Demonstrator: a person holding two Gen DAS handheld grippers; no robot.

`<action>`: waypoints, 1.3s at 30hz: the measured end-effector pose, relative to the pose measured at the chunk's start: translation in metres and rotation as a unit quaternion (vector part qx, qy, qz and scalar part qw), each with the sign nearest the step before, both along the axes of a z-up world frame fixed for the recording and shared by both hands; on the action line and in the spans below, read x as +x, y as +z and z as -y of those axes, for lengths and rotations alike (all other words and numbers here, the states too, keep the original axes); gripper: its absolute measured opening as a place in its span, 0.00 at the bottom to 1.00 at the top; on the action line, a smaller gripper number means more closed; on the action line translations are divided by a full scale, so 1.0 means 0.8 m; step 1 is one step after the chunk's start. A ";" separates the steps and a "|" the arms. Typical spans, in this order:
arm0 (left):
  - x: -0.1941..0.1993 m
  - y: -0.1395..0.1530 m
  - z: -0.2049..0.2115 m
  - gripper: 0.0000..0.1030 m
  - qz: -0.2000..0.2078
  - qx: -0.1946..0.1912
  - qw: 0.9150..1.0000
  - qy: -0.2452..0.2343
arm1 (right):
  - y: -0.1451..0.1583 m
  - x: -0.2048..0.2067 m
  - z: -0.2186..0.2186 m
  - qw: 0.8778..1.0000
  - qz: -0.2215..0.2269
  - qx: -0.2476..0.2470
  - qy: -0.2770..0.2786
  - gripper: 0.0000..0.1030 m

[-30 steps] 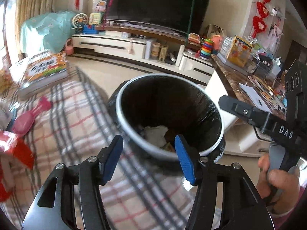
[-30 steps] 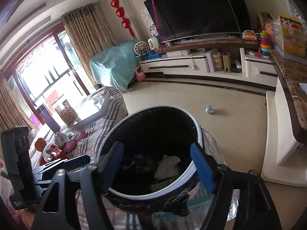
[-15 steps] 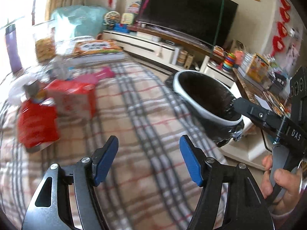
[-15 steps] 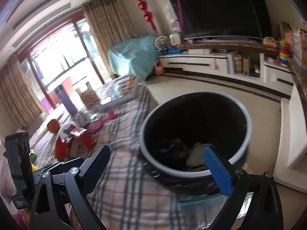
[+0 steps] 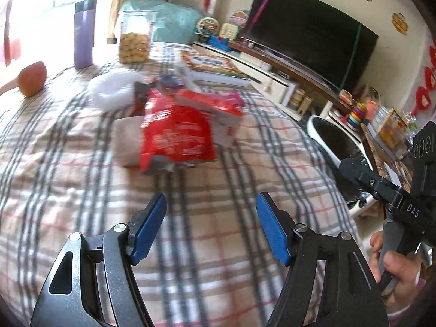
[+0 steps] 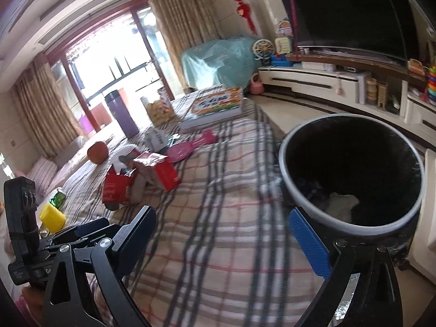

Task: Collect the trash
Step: 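Move both open tools back toward the bed, then grasp the red chip bag with the left tool while the right tool grasps the red carton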

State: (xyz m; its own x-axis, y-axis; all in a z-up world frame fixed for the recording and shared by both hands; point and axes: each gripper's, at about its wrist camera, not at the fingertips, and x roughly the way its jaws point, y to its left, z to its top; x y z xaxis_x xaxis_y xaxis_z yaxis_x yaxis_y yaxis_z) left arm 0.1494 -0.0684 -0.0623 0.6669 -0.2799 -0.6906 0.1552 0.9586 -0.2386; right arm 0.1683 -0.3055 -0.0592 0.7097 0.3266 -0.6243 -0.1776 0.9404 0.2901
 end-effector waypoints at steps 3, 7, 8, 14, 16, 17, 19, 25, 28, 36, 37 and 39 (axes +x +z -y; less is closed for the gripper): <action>-0.001 -0.002 -0.013 0.68 -0.001 -0.002 1.000 0.012 | -0.004 0.006 -0.013 1.000 -0.004 -0.002 0.014 0.96; 0.007 -0.001 -0.022 0.70 -0.005 0.000 1.000 0.018 | -0.007 0.014 -0.029 0.999 -0.003 -0.009 0.034 0.96; 0.009 0.000 -0.022 0.71 -0.004 0.002 1.000 0.019 | -0.007 0.016 -0.031 0.999 -0.002 -0.010 0.038 0.96; 0.032 0.014 -0.018 0.77 0.012 0.009 1.000 0.020 | -0.010 0.033 -0.033 0.999 -0.004 -0.003 0.043 0.96; 0.044 0.013 -0.014 0.77 0.014 0.023 0.999 0.019 | -0.014 0.042 -0.034 0.999 -0.013 -0.002 0.046 0.96; 0.048 0.012 -0.014 0.77 0.015 0.027 0.999 0.020 | -0.016 0.046 -0.036 0.999 -0.016 0.000 0.048 0.96; 0.056 0.008 -0.018 0.74 0.019 0.035 0.999 0.026 | -0.020 0.053 -0.041 0.998 -0.020 -0.002 0.052 0.96; 0.065 -0.007 -0.054 0.16 -0.003 -0.003 1.000 0.023 | -0.025 0.073 -0.071 0.996 -0.020 -0.012 0.082 0.95; 0.060 -0.012 -0.069 0.09 -0.012 -0.015 0.999 0.028 | -0.028 0.088 -0.094 0.994 -0.019 -0.026 0.107 0.95; 0.040 -0.019 -0.086 0.05 -0.024 -0.036 0.999 0.031 | -0.044 0.133 -0.144 0.987 -0.037 -0.058 0.145 0.68; 0.038 -0.018 -0.085 0.05 -0.024 -0.036 0.999 0.028 | -0.045 0.137 -0.148 0.987 -0.040 -0.058 0.147 0.54; 0.033 -0.016 -0.078 0.05 -0.022 -0.033 0.999 0.022 | -0.048 0.138 -0.151 0.986 -0.046 -0.054 0.152 0.40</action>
State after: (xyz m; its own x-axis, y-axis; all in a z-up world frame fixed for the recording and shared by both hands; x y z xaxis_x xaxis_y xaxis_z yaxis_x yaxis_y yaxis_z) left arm 0.1762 -0.0057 -0.0751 0.6493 -0.2971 -0.7001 0.1020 0.9462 -0.3070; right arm 0.2786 -0.1847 -0.0974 0.5287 0.4429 -0.7240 -0.4331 0.8744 0.2187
